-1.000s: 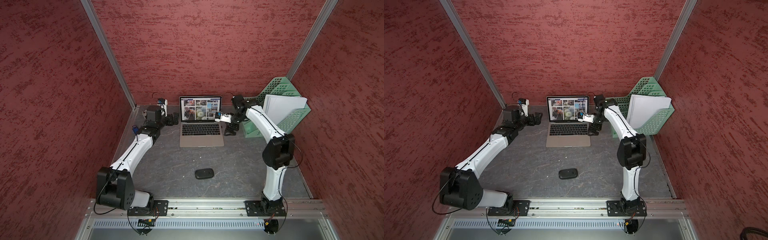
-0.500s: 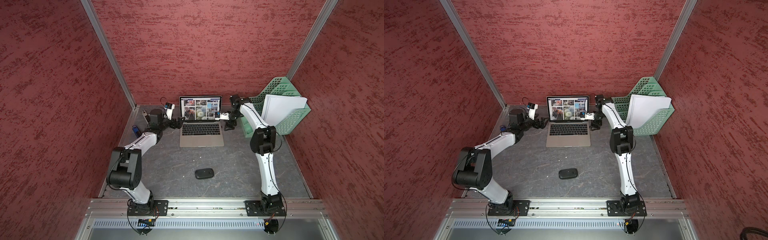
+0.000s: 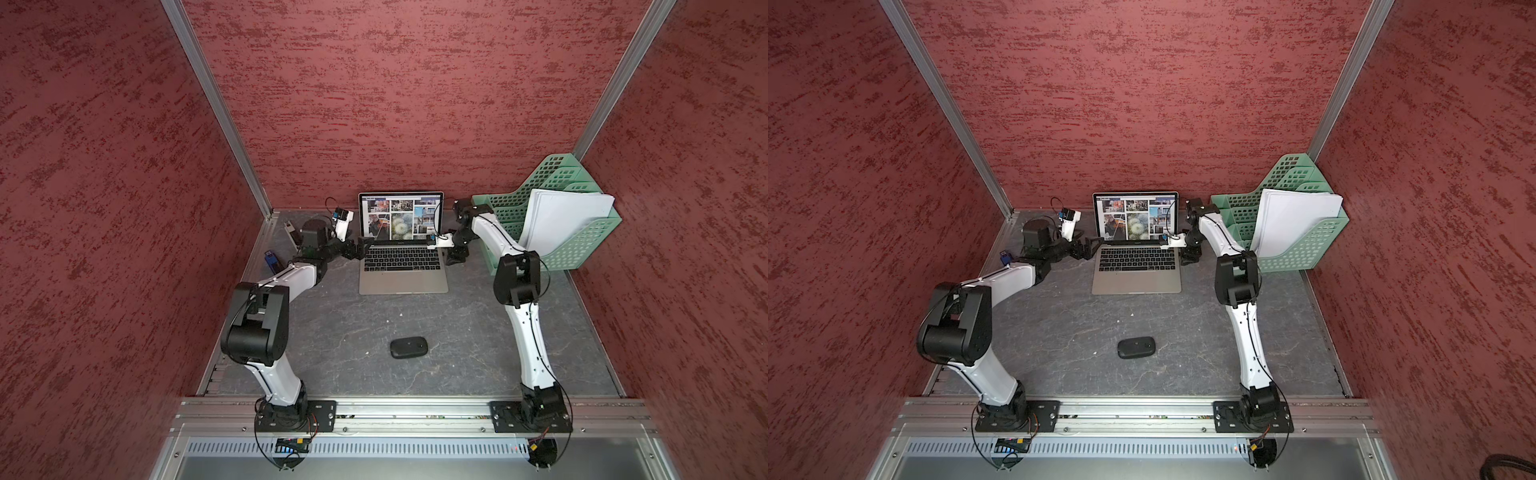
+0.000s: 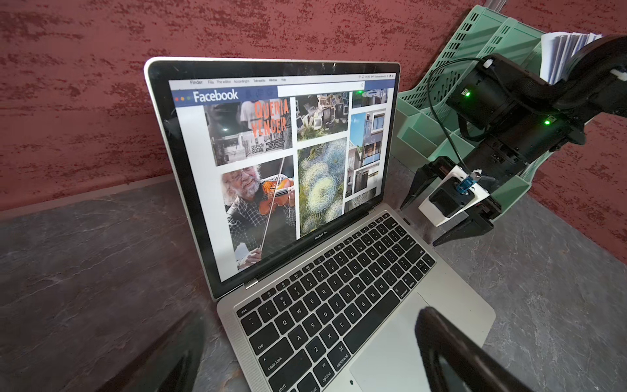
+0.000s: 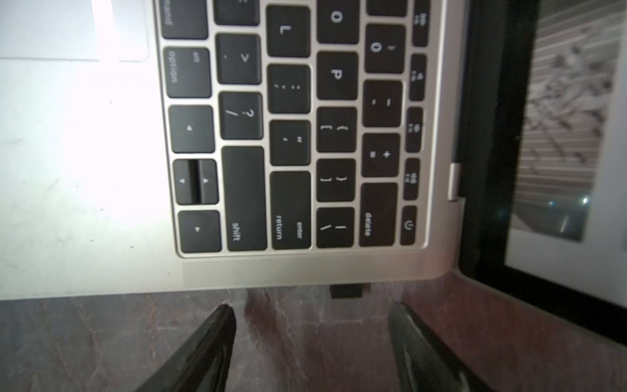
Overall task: Remove the wireless mouse receiver from the laptop
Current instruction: Take out the USB plug from the USB port.
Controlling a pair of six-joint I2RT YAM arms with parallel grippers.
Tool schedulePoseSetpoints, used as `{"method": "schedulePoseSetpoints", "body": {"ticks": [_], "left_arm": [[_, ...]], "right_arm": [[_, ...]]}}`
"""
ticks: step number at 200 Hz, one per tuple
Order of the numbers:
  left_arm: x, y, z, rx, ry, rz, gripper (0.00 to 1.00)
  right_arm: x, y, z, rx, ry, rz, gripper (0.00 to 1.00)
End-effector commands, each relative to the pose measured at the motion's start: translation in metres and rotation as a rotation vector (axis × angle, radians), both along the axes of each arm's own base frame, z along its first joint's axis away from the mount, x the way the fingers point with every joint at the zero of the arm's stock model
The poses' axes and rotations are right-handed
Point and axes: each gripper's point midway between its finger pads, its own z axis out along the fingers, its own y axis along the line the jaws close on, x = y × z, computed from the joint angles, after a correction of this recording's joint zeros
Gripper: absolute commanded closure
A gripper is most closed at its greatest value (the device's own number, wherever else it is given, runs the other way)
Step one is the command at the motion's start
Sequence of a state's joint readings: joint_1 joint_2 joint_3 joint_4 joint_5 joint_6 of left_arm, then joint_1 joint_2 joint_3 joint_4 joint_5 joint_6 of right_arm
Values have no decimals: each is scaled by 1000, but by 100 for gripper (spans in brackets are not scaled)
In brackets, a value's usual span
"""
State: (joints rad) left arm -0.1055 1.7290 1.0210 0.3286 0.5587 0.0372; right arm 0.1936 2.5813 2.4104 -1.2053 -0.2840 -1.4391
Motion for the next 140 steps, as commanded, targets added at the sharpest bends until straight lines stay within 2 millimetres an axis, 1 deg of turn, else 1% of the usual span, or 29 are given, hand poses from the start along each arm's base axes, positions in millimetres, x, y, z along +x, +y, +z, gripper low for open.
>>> {"method": "schedulePoseSetpoints", "body": {"ticks": [1,24,58,70,87,95,100,127,137,140], "left_arm": [[6,8,4,-10,0,49,0],[13,19,0,9,101,122,0],[5,18,-2,1,162,122,0],[5,20,-4,-8,214,139,0],[0,21,-15,-11,370,163,0],[-7,21,-26,-4,473,168,0],[-10,22,-29,3,526,171,0],[-34,19,-60,37,840,154,0],[-42,16,-68,34,942,143,0],[-48,15,-72,34,983,138,0]], "right_arm": [[6,-1,-6,-13,-21,22,26],[3,-3,-13,-23,-2,24,27],[1,-3,-23,-22,18,23,30],[0,-3,-24,-27,18,26,31],[0,-4,-28,-35,24,27,32],[-1,-4,-29,-35,25,28,32],[-1,-4,-30,-37,26,28,32],[-1,-5,-34,-45,28,34,32],[0,-6,-35,-48,28,34,33],[-1,-6,-36,-48,31,34,33]]}}
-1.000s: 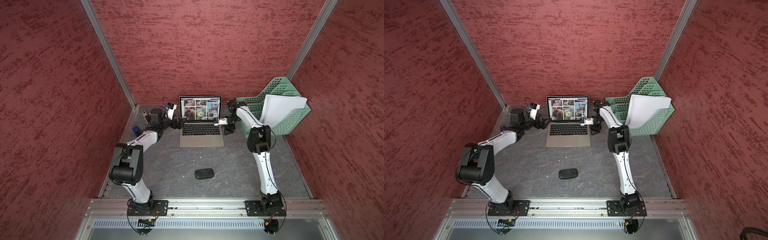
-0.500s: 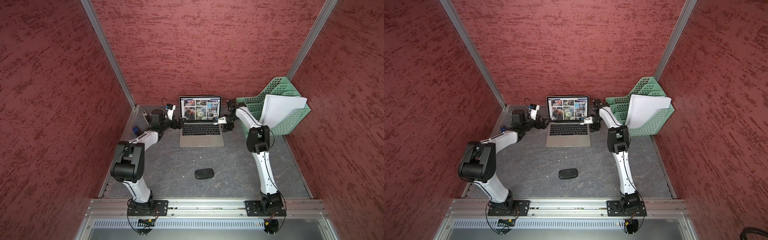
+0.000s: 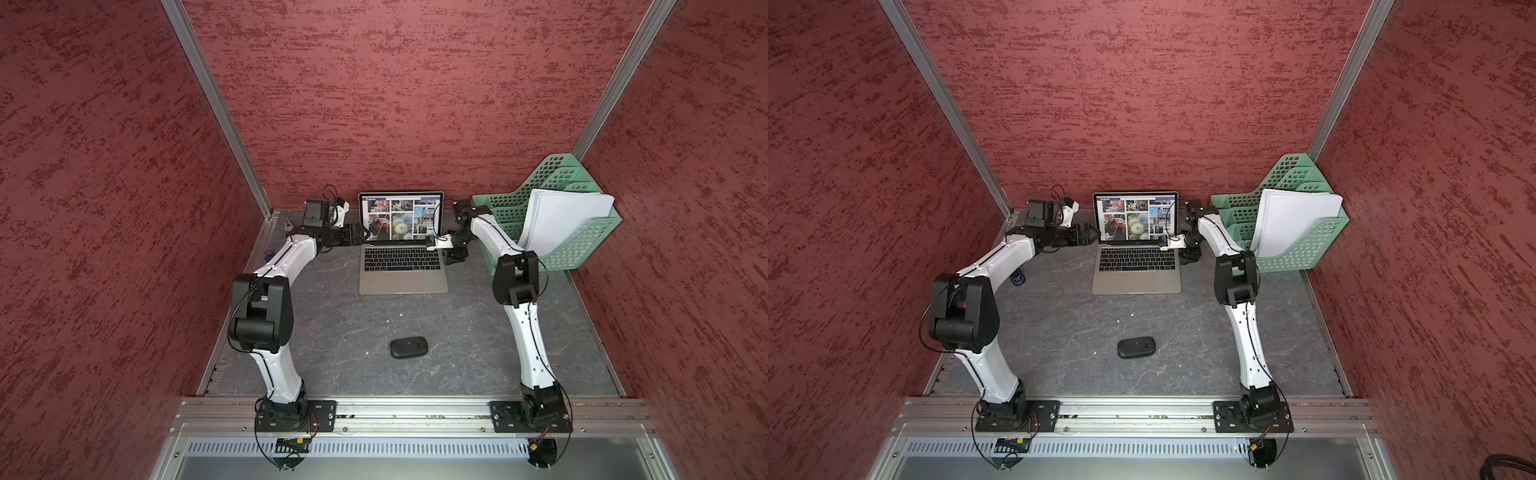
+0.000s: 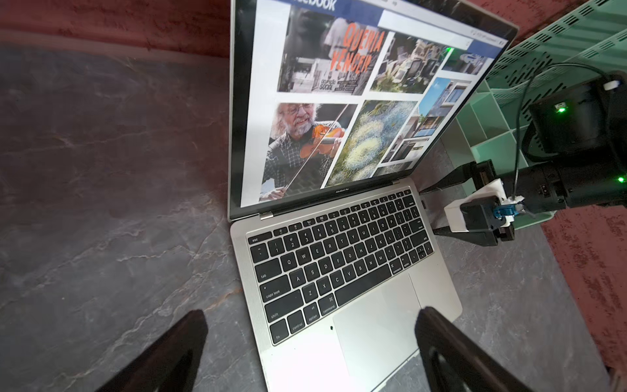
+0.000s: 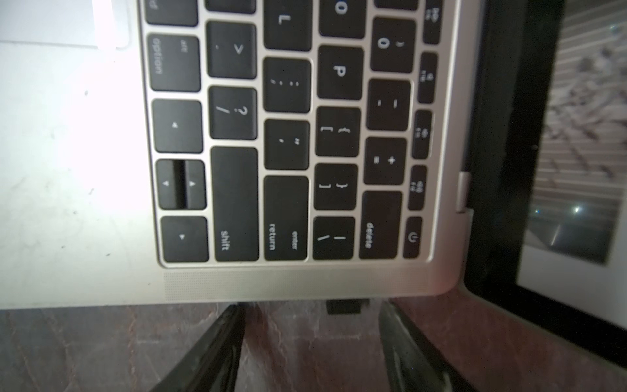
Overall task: Remove the wireless mouse receiver from the laptop
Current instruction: Take out the USB plug from the USB port.
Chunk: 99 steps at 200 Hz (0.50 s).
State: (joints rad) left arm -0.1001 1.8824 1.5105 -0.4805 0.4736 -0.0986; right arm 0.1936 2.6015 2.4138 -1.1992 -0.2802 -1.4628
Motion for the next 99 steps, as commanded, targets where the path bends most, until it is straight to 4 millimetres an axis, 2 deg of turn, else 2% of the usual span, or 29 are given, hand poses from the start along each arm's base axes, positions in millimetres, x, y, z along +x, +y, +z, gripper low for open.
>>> {"method": "schedulePoseSetpoints", "body": {"ticks": [1,33,56,99], "left_arm": [[-59,0,-55,-10,451,-4,0],[-83,-7,-80,13,679,-6,0],[-95,-8,-91,59,749,-5,0],[-115,1,-106,207,864,17,0]], "right_arm": [[-1,-5,-26,-41,26,12,33],[-2,-8,-32,-58,30,13,34],[-1,-7,-34,-60,30,13,36],[2,-8,-39,-74,19,10,38]]}}
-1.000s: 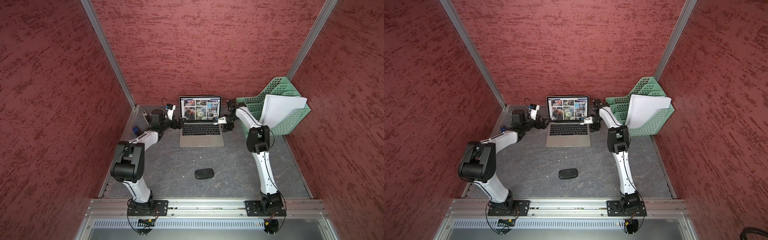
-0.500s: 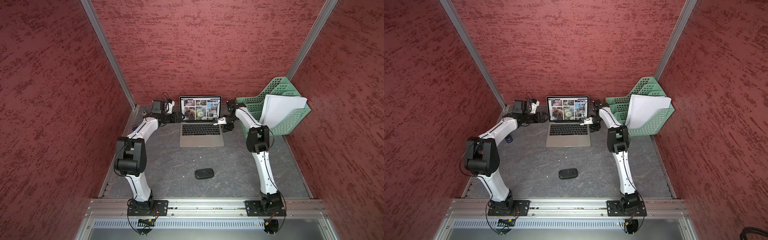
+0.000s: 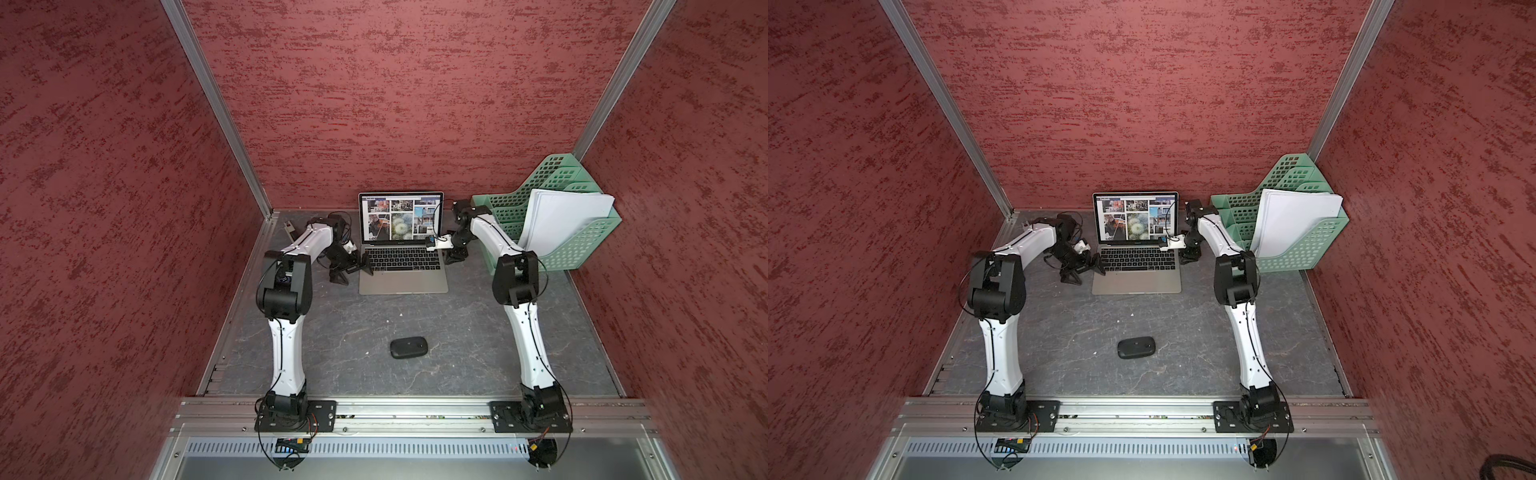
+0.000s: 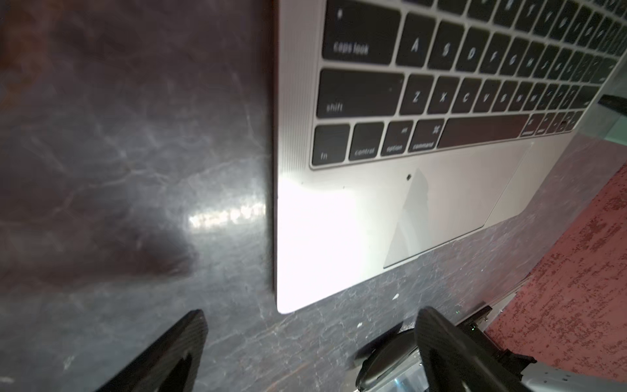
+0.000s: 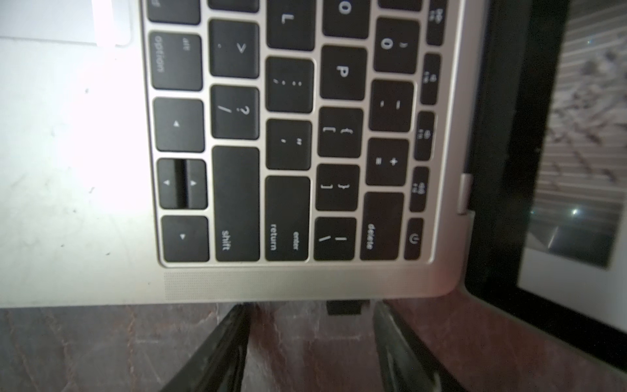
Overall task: Remove the wireless mouse receiver from the laptop
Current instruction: Take out the USB plug from the USB port.
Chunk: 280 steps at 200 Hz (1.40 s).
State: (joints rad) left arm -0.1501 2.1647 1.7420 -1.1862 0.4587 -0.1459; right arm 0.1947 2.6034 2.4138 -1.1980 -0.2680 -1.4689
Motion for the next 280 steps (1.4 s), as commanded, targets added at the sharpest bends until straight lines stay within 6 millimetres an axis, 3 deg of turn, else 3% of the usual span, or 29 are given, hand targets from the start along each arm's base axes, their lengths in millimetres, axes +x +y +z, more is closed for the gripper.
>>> {"method": "schedulePoseSetpoints", "body": {"ticks": [1,33,74,106,200,280], "left_arm": [[-17,10,-5,113,96,-21,0],[-26,28,-22,300,187,-55,1],[-21,37,-41,440,201,-61,7],[-14,36,-50,446,187,-27,11],[-9,39,-63,475,178,6,11],[-5,37,-71,468,160,17,13]], "right_arm": [[1,-6,-38,-62,23,6,38],[1,-7,-43,-70,26,6,39],[0,-7,-50,-76,36,7,42],[-1,-5,-56,-86,40,9,60],[-13,15,-63,-107,80,-35,59],[-22,16,-70,-111,116,-30,81]]}}
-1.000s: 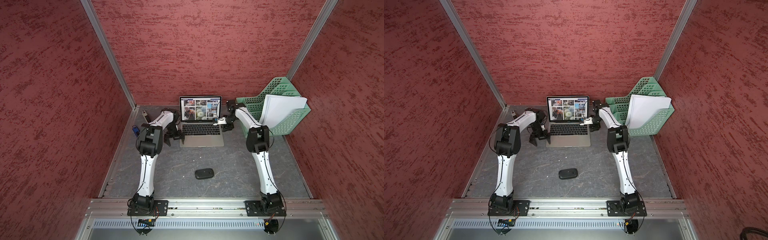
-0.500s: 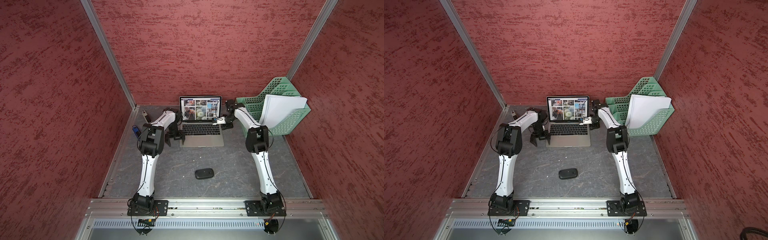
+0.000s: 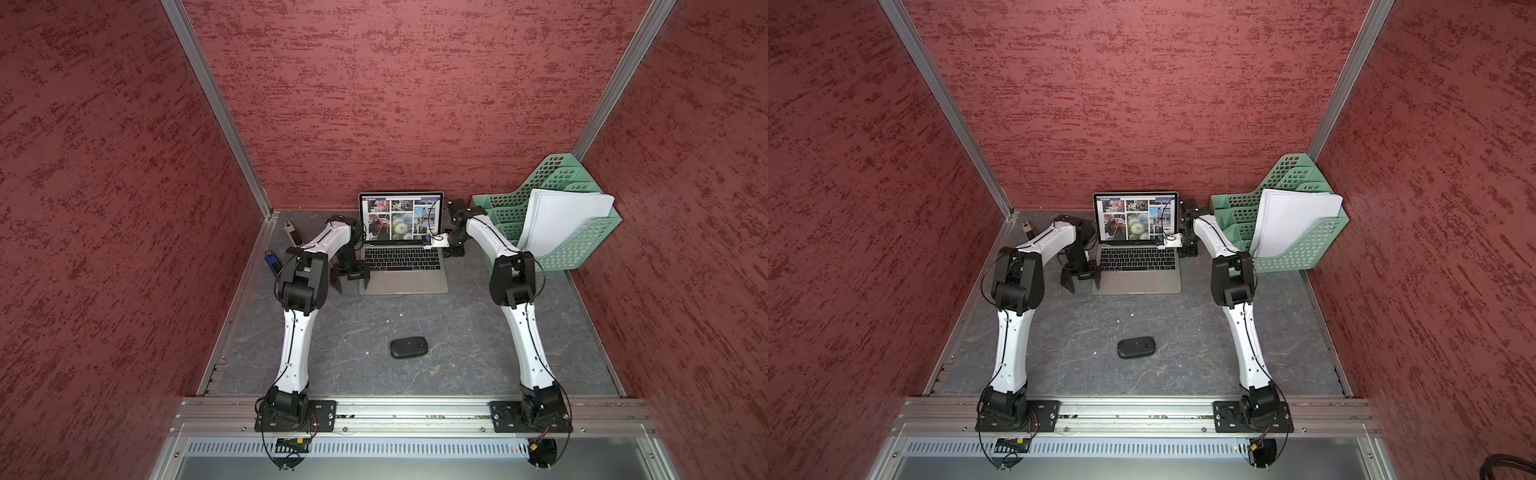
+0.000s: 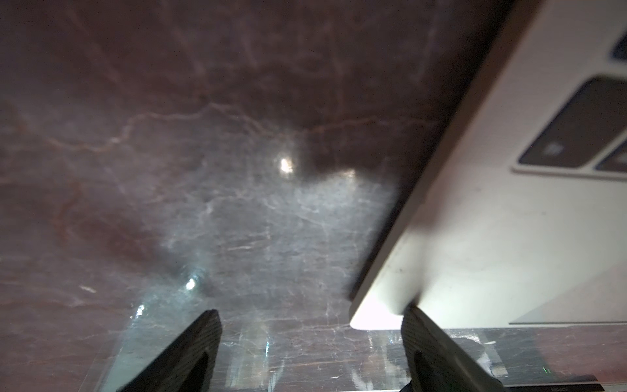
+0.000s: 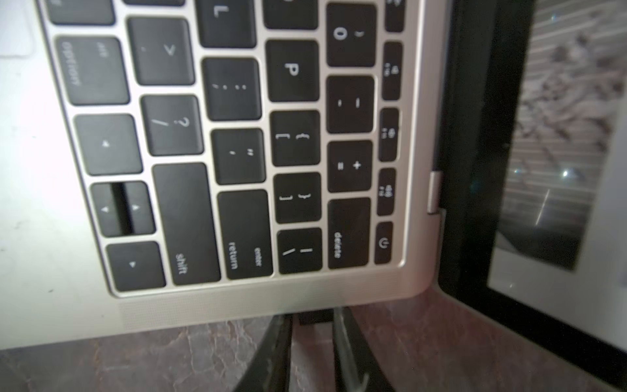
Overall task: Remove the wireless mouse receiver from the laptop
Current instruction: Take out the USB plug from the USB port.
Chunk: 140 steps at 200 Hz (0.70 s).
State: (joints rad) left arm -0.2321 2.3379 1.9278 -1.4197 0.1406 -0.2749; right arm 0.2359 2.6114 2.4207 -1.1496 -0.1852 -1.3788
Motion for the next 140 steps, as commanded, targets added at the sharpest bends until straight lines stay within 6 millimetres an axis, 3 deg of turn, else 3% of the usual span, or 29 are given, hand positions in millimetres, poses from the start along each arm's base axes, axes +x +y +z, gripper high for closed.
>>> {"method": "schedulePoseSetpoints", "body": {"ticks": [1,28,92,140], "left_arm": [[12,14,-37,93,-30,8,13],[11,11,-41,87,-30,10,13],[11,11,-43,93,-30,8,14],[9,13,-45,100,-29,12,14]], "right_arm": [[-31,5,-67,-51,157,26,81],[-33,4,-68,-54,167,31,100],[-36,4,-67,-51,179,26,100],[-34,-14,-64,-96,176,-1,100]]}}
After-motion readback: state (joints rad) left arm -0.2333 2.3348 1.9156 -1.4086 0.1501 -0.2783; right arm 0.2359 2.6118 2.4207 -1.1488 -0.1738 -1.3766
